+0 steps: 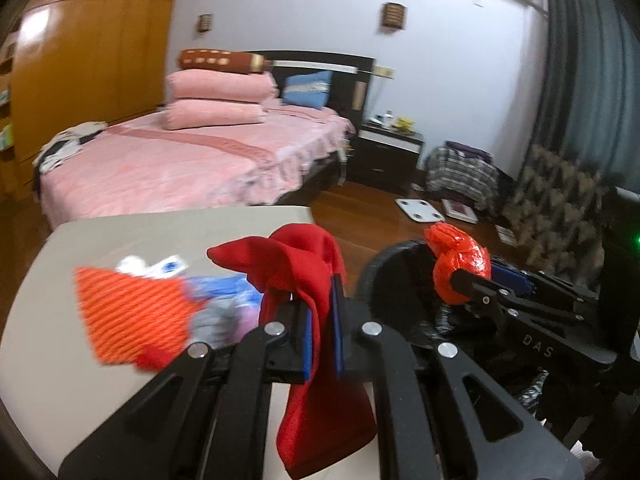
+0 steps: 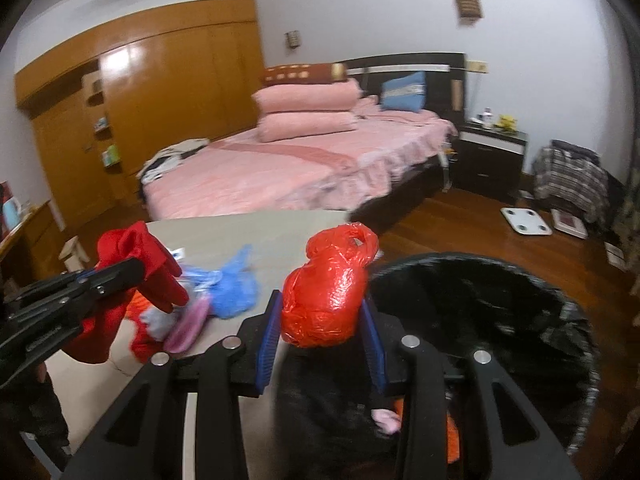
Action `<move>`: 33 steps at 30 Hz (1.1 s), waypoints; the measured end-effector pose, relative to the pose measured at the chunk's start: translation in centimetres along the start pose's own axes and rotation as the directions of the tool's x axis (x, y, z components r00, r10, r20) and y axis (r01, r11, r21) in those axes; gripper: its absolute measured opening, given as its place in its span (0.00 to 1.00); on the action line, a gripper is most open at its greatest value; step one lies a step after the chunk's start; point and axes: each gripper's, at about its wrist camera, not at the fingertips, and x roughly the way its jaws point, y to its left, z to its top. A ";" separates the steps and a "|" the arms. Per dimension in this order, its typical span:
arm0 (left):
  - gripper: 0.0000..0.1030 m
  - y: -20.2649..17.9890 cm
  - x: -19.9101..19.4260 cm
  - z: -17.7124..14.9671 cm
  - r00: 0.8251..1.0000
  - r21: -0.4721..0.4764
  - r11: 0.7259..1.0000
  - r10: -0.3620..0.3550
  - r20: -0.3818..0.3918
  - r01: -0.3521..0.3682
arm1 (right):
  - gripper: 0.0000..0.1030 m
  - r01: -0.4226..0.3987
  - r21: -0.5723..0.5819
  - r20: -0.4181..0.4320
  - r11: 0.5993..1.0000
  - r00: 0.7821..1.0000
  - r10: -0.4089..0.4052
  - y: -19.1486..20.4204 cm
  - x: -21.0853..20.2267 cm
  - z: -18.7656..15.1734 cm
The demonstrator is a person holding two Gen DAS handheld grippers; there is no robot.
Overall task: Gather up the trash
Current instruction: 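Carry both tools over the bin and open them, dropping the glove and bag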
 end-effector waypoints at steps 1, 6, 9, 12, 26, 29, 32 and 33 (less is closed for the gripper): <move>0.07 -0.8 0.6 0.1 1.000 0.012 1.000 -0.018 -0.005 0.018 | 0.37 0.019 0.010 0.001 1.000 1.000 -0.019 -0.9 -0.1 0.0; 0.07 -4.0 3.0 0.2 0.995 0.043 0.994 -0.098 -0.029 0.099 | 0.37 0.094 0.046 0.002 0.995 0.996 -0.094 -4.6 -0.8 -0.2; 0.07 -6.2 4.4 0.3 0.989 0.065 0.987 -0.142 -0.043 0.144 | 0.37 0.133 0.062 0.006 0.989 0.991 -0.134 -6.5 -1.3 -0.3; 0.07 -8.2 5.8 0.5 0.981 0.078 0.978 -0.189 -0.052 0.192 | 0.37 0.167 0.084 0.012 0.982 0.986 -0.169 -8.4 -2.1 -0.6; 0.83 -5.6 5.5 -0.9 0.993 0.032 0.993 -0.115 -0.033 0.116 | 0.94 0.237 0.128 0.033 0.963 0.969 -0.243 -10.9 -2.6 -1.3; 0.84 -3.5 5.2 -0.9 0.994 -0.002 0.995 -0.102 -0.046 0.102 | 0.94 0.218 0.107 0.028 0.970 0.975 -0.222 -9.7 -2.1 -1.3; 0.84 -2.0 5.2 -0.7 0.993 -0.042 0.993 -0.111 -0.052 0.109 | 0.94 0.199 0.112 0.020 0.974 0.979 -0.202 -8.9 -1.6 -1.1; 0.84 -1.7 5.1 -0.7 0.994 -0.040 0.994 -0.100 -0.051 0.098 | 0.94 0.197 0.114 0.021 0.974 0.980 -0.200 -8.7 -1.7 -1.1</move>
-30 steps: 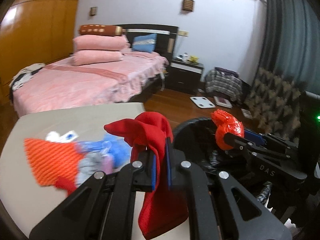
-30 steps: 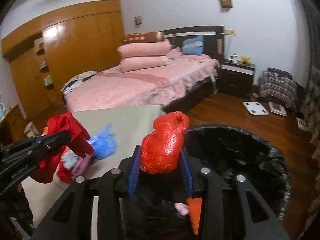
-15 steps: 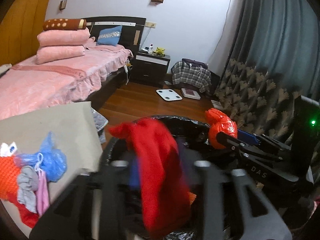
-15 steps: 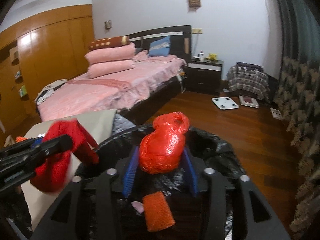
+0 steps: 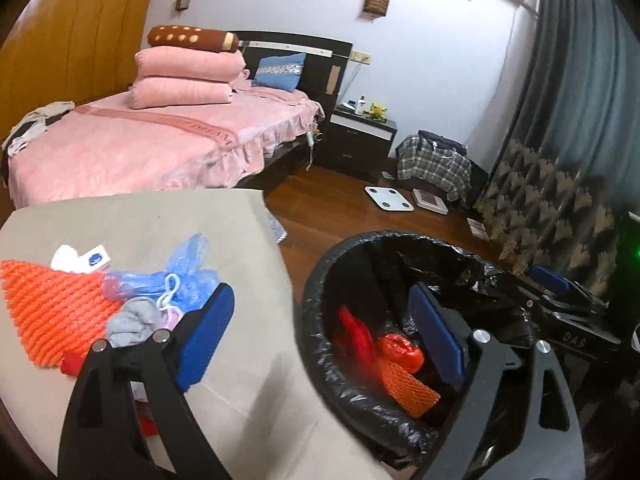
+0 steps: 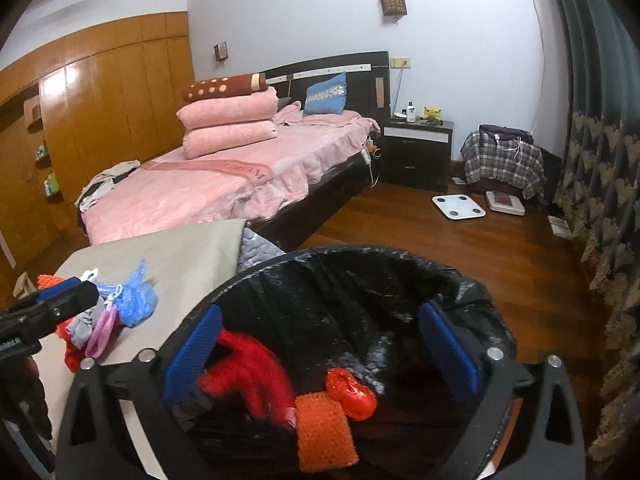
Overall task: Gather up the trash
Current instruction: 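Carry both tools over the bin and open them, dropping the glove and bag, then move both open tools back over the pile on the table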
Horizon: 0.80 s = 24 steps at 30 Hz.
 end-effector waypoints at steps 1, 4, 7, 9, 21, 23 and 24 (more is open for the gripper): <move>0.84 0.2 -0.1 0.1 1.000 0.003 1.000 0.005 0.002 -0.005 | 0.94 -0.003 0.001 0.001 1.000 1.000 0.003 0.2 -0.1 0.0; 0.84 0.9 -1.1 -0.1 0.999 0.010 0.999 0.035 0.015 -0.035 | 0.94 -0.015 -0.011 0.003 1.000 1.000 0.015 0.7 -0.1 0.2; 0.84 2.1 -2.2 -0.6 0.996 0.003 0.996 0.086 0.026 -0.086 | 0.94 -0.029 -0.025 0.006 0.999 1.000 0.030 1.5 -0.1 0.2; 0.84 3.6 -3.3 -1.1 0.990 -0.010 0.991 0.136 0.030 -0.135 | 0.94 -0.054 -0.028 0.001 0.998 0.999 0.054 2.5 0.2 0.2; 0.84 13.1 -7.7 -4.6 0.927 -0.085 0.924 0.374 -0.006 -0.373 | 0.94 -0.250 -0.152 -0.036 0.956 0.968 0.247 12.7 1.7 -0.2; 0.84 14.0 -8.1 -5.0 0.921 -0.096 0.916 0.391 -0.011 -0.390 | 0.94 -0.277 -0.172 -0.048 0.945 0.961 0.273 14.6 2.0 -0.7; 0.84 14.3 -8.3 -5.1 0.918 -0.098 0.913 0.396 -0.012 -0.396 | 0.94 -0.290 -0.182 -0.059 0.939 0.957 0.284 15.6 2.3 -1.0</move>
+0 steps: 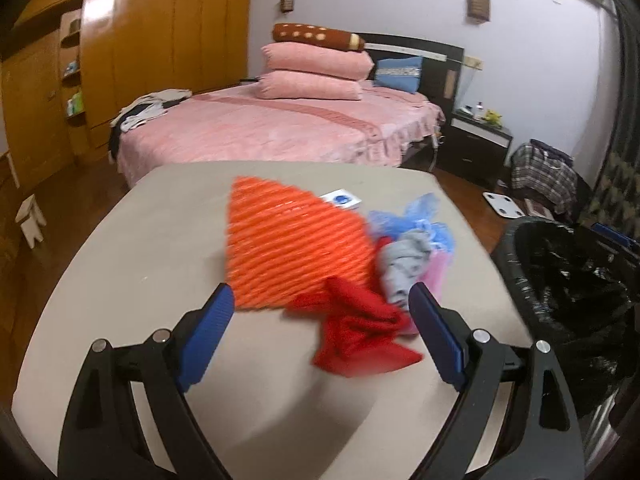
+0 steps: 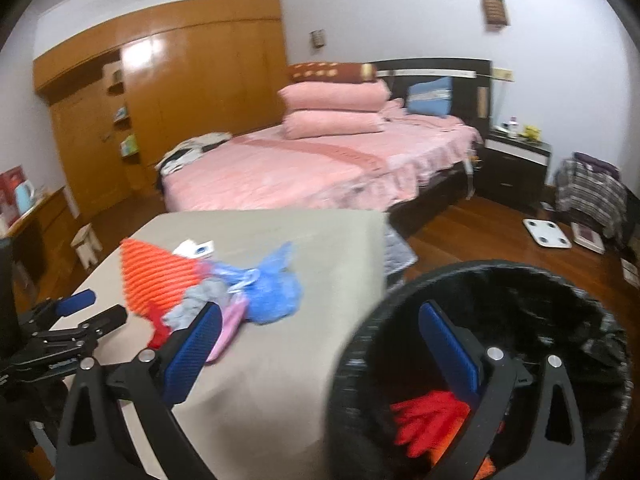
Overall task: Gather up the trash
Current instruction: 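Move both open tools back over the pile on the table, then grasp the red glove with the left tool while the right tool grasps the pink mesh bag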
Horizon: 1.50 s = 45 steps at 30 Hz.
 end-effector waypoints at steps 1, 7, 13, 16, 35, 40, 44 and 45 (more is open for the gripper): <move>0.83 0.5 0.0 -0.1 1.000 -0.005 1.000 0.008 -0.001 -0.008 | 0.94 -0.012 -0.007 -0.006 1.000 1.000 0.012 0.7 0.4 -0.1; 0.81 2.6 0.0 -0.4 0.999 -0.044 0.998 0.035 -0.018 -0.036 | 0.91 -0.063 -0.066 -0.058 0.996 0.997 0.059 4.7 3.2 -1.4; 0.78 2.9 0.8 -1.1 0.999 -0.055 0.998 0.019 -0.049 -0.022 | 0.73 -0.067 -0.094 -0.125 0.993 0.991 0.055 5.9 5.6 -3.2; 0.77 2.9 1.3 -1.4 0.998 -0.056 0.998 0.008 -0.063 -0.012 | 0.62 -0.072 -0.104 -0.163 0.992 0.985 0.055 5.9 6.4 -3.9; 0.29 0.2 5.6 -2.9 0.961 -0.044 0.988 -0.156 -0.229 0.149 | 0.46 -0.113 -0.067 -0.254 0.991 0.963 0.093 5.3 7.8 -5.2; 0.08 0.8 5.5 -3.0 0.960 -0.079 0.982 -0.186 -0.210 0.173 | 0.46 -0.107 -0.071 -0.254 0.992 0.963 0.086 5.3 7.7 -5.1; 0.07 2.2 3.8 -2.6 0.978 -0.106 0.986 -0.142 -0.154 0.127 | 0.46 -0.101 -0.080 -0.248 0.992 0.966 0.078 5.4 7.6 -5.0; 0.07 2.6 3.4 -2.5 0.981 -0.107 0.988 -0.127 -0.148 0.112 | 0.46 -0.099 -0.082 -0.248 0.992 0.966 0.076 5.4 7.5 -5.0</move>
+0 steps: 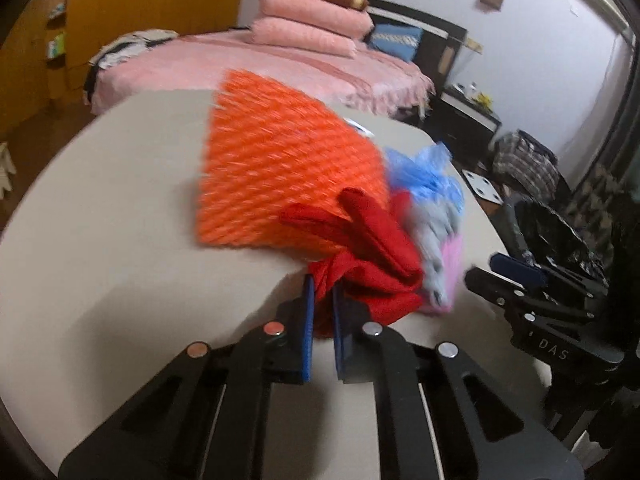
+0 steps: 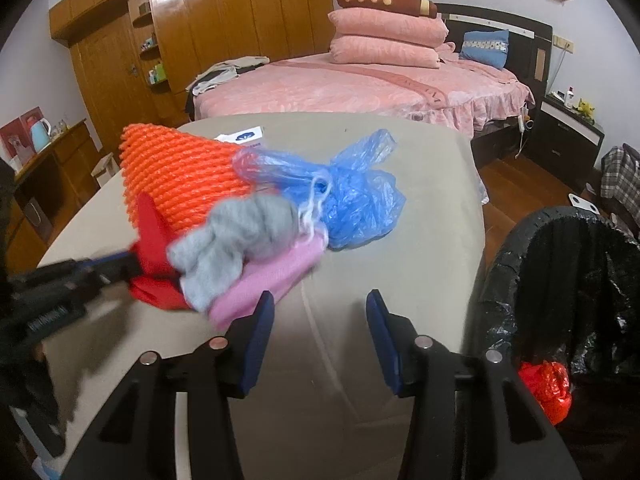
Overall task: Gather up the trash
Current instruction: 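Grasp the red glove with the left tool while the right tool grasps the pink mesh bag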
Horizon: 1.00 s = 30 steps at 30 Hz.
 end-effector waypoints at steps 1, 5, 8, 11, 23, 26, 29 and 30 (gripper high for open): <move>0.07 0.6 -0.6 0.0 1.000 -0.004 1.000 0.027 0.009 -0.027 | 0.46 0.002 -0.001 0.001 1.000 1.000 -0.002 0.0 0.0 0.0; 0.07 3.2 -2.3 -0.3 0.989 -0.035 0.989 0.143 0.027 -0.142 | 0.46 0.011 -0.005 -0.001 1.000 1.000 -0.011 0.0 0.1 -0.1; 0.08 4.3 -2.7 -0.4 0.988 -0.060 0.986 0.154 0.015 -0.153 | 0.46 0.013 -0.010 0.002 1.000 1.000 -0.013 0.2 0.0 -0.1; 0.20 4.4 -3.0 -0.4 0.991 -0.069 0.989 0.133 0.017 -0.131 | 0.47 0.010 -0.011 0.011 1.000 1.000 -0.010 0.4 -0.2 0.0; 0.60 4.1 -0.6 0.2 0.998 -0.067 0.996 0.065 0.000 -0.064 | 0.61 0.009 -0.027 -0.005 1.000 1.000 -0.009 1.3 1.1 1.1; 0.57 4.3 0.7 0.2 0.998 -0.075 0.996 0.053 -0.037 -0.056 | 0.61 0.008 -0.034 -0.030 0.999 1.000 -0.009 1.6 2.0 1.3; 0.49 4.5 1.1 0.2 0.998 -0.078 0.996 0.049 -0.042 -0.052 | 0.61 -0.004 -0.034 -0.064 0.999 0.998 0.002 1.9 2.9 1.4; 0.44 4.4 1.2 0.2 0.998 -0.077 0.996 0.044 -0.044 -0.047 | 0.61 -0.010 -0.040 -0.076 0.999 0.997 0.007 2.2 3.2 1.4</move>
